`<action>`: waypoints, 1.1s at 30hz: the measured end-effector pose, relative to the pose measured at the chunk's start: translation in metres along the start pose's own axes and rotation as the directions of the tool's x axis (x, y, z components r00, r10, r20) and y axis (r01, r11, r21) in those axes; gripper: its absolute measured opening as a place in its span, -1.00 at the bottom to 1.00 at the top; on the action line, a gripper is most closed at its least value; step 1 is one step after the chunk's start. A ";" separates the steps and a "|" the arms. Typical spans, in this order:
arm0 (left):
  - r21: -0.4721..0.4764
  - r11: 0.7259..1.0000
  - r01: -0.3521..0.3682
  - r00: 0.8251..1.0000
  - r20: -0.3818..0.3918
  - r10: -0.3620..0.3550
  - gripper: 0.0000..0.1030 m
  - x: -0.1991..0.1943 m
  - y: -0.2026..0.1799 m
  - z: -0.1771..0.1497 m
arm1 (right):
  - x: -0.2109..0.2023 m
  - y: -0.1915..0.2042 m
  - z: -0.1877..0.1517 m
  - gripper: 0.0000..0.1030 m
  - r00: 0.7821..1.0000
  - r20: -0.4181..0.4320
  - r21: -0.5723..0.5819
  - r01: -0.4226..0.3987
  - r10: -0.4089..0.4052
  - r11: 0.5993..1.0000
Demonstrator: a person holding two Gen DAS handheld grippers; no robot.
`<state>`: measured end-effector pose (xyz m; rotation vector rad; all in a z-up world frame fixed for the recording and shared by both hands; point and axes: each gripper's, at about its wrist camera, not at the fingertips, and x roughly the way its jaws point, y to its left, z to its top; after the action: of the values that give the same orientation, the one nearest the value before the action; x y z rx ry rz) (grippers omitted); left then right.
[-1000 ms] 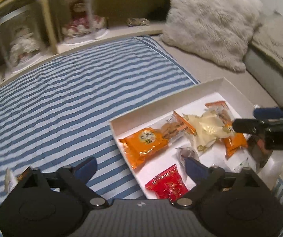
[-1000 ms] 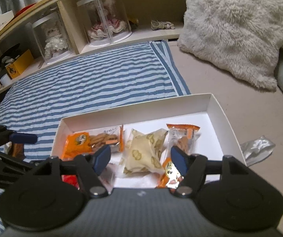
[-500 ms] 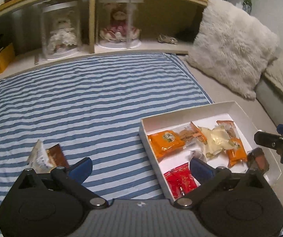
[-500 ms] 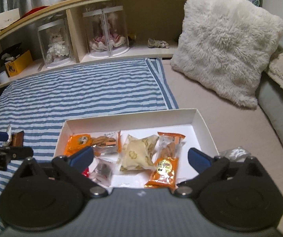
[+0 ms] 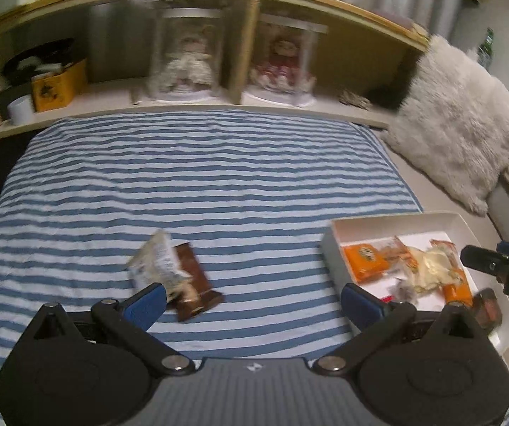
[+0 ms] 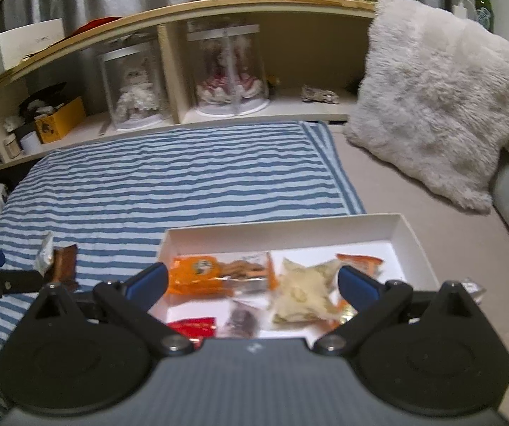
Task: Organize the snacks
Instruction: 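Move both tools from the box toward the chocolate bar and white packet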
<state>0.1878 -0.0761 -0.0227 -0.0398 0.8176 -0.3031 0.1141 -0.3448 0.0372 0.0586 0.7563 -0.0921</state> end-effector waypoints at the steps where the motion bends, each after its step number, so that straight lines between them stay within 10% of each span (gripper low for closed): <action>1: -0.014 1.000 -0.007 1.000 0.002 0.007 1.00 -0.002 0.006 -0.002 | 0.001 0.004 0.000 0.99 1.000 0.003 0.000 -0.007 0.007 1.000; 20: -0.162 0.987 -0.022 0.997 0.073 0.035 1.00 0.001 0.080 -0.014 | 0.016 0.089 -0.011 0.99 0.975 0.065 -0.138 -0.202 0.212 0.970; 33: -0.499 0.851 0.163 0.987 0.080 -0.142 0.87 0.067 0.125 -0.019 | 0.085 0.166 -0.020 0.67 0.940 -0.055 -0.264 -0.340 0.338 0.902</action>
<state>0.2487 0.0264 -0.1019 -0.6069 0.8376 -0.2288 0.1793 -0.1833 -0.0321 -0.0704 0.7506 0.3457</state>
